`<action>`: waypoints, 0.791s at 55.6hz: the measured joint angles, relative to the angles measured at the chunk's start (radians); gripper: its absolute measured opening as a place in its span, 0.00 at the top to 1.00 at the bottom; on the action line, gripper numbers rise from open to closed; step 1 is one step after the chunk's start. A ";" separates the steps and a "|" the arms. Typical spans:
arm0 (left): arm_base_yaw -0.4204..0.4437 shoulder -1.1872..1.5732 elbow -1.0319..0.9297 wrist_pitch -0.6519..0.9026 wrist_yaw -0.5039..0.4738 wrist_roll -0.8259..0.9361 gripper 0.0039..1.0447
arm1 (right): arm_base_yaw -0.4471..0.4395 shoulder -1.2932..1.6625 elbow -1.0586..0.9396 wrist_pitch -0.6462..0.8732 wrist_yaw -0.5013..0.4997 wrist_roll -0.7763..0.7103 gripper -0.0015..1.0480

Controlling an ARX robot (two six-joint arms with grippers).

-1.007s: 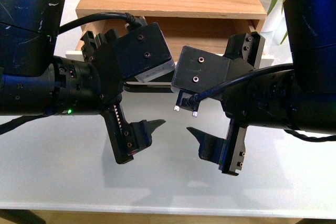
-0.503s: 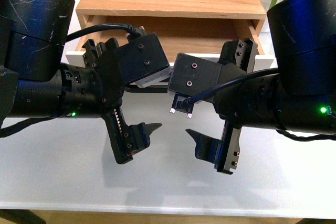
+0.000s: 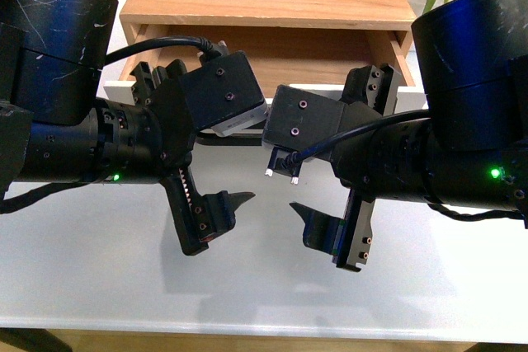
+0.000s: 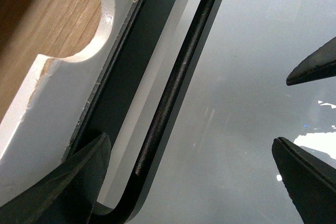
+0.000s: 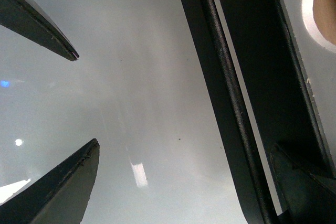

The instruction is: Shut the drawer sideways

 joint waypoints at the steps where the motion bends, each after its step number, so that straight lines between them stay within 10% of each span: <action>1: 0.000 0.001 0.000 0.000 0.001 0.000 0.08 | 0.000 0.000 0.000 0.001 0.000 0.000 0.09; 44: 0.008 0.054 0.114 0.014 -0.019 -0.054 0.08 | -0.039 0.046 0.111 -0.005 0.024 0.013 0.09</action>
